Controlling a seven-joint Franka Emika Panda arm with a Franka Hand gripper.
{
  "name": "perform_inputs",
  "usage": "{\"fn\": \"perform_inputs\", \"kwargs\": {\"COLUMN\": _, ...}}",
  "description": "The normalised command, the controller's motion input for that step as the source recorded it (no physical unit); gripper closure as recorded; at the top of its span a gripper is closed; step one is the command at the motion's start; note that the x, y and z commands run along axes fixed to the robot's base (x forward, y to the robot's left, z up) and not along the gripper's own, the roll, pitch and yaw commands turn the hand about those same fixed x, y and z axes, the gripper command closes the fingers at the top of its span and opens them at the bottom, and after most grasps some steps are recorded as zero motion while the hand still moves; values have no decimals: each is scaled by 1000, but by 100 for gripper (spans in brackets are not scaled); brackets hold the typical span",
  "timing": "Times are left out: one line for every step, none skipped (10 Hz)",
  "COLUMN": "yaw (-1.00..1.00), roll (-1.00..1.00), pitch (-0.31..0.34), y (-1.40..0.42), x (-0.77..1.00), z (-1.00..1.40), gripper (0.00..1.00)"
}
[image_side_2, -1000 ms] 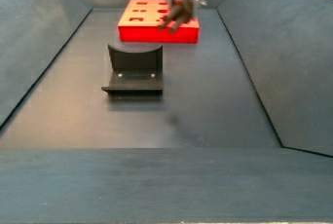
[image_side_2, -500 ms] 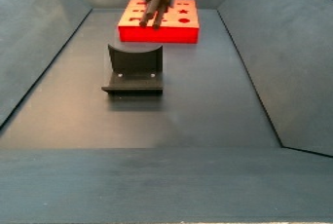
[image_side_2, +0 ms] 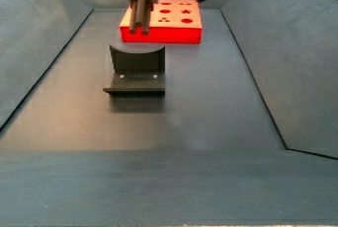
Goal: Pick up the 3 prong object. Move up. Place the 3 prong object on the fixture. Regrasp the 3 prong object. Move to above the board. Insert the 3 prong object.
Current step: Place the 3 prong object on the fixture.
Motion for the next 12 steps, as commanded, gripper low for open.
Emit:
{"fn": "perform_inputs", "kwargs": {"yaw": -49, "roll": -676, "pitch": 261, "y": 48, "x": 284, "z": -12, "gripper": 100}}
{"fn": "perform_inputs", "kwargs": {"yaw": -102, "roll": -514, "pitch": 228, "y": 49, "x": 190, "z": -14, "gripper": 100}}
{"fn": "perform_inputs", "kwargs": {"yaw": -143, "roll": -308, "pitch": 170, "y": 41, "x": 79, "z": -12, "gripper": 100}}
{"fn": "perform_inputs", "kwargs": {"yaw": -152, "roll": -241, "pitch": 126, "y": 28, "x": 52, "z": 0, "gripper": 100}}
{"fn": "perform_inputs", "kwargs": {"yaw": -68, "roll": -1000, "pitch": 227, "y": 130, "x": 117, "z": -1000, "gripper": 100}}
{"fn": "perform_inputs", "kwargs": {"yaw": -75, "roll": -1000, "pitch": 213, "y": 134, "x": 125, "z": -1000, "gripper": 100}}
{"fn": "perform_inputs", "kwargs": {"yaw": -126, "roll": -1000, "pitch": 232, "y": 138, "x": 138, "z": -1000, "gripper": 100}}
{"fn": "perform_inputs", "kwargs": {"yaw": -162, "roll": -811, "pitch": 213, "y": 133, "x": 149, "z": -1000, "gripper": 100}}
{"fn": "perform_inputs", "kwargs": {"yaw": -195, "roll": -587, "pitch": 153, "y": 135, "x": 155, "z": -1000, "gripper": 100}}
{"fn": "perform_inputs", "kwargs": {"yaw": -207, "roll": -472, "pitch": 121, "y": 136, "x": 159, "z": -1000, "gripper": 100}}
{"fn": "perform_inputs", "kwargs": {"yaw": -206, "roll": -270, "pitch": 69, "y": 130, "x": 171, "z": -1000, "gripper": 100}}
{"fn": "perform_inputs", "kwargs": {"yaw": -196, "roll": -198, "pitch": 32, "y": 129, "x": 178, "z": -1000, "gripper": 100}}
